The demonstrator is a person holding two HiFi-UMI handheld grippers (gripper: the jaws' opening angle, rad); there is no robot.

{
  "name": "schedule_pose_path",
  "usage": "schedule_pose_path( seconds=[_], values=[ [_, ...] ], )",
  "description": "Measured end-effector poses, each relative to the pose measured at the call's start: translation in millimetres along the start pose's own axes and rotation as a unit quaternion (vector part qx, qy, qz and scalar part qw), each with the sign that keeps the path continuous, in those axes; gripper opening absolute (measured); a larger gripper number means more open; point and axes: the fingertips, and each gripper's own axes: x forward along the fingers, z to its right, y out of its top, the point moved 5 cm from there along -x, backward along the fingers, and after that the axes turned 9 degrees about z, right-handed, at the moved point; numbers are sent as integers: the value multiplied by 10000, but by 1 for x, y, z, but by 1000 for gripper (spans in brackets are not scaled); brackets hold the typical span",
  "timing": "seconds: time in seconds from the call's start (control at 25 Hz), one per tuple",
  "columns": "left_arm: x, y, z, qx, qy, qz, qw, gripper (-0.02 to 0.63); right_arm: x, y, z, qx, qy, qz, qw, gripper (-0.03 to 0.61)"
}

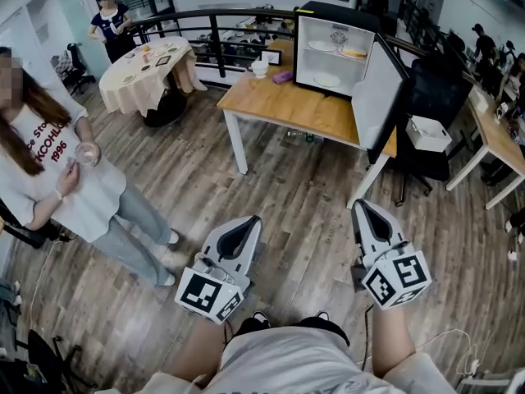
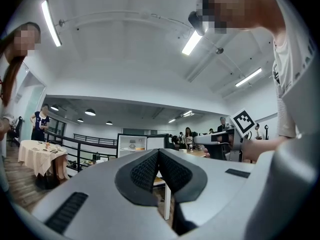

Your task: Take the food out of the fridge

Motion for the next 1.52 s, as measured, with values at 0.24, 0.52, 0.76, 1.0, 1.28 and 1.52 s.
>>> schedule_pose_path(
  seconds=[0.24, 0.52, 0.76, 1.0, 1.28, 1.52],
  values=[
    [-25, -3, -41, -45, -132, -87, 9999, 9, 23, -19, -46, 8, -2, -132, 9999, 20],
    [-27, -10, -72, -53, -159, -111, 9998, 9, 49, -25, -54, -80, -55, -199, 9998, 20],
    [-8, -22, -99, -71, -110, -196, 9997, 9, 91, -36, -42, 2, 23, -195, 9998, 20],
    [46, -31, -129, 28, -69, -199, 9998, 9, 137, -35, -3, 14, 57, -58, 10000, 20],
    [132, -45, -147, 57, 23, -283, 9996, 9, 191, -32, 74, 55, 12, -63, 10000, 20],
    [213, -62, -156, 124, 120, -355, 9992, 9, 235, -35, 146, 88, -14, -110, 9999, 20]
  ],
)
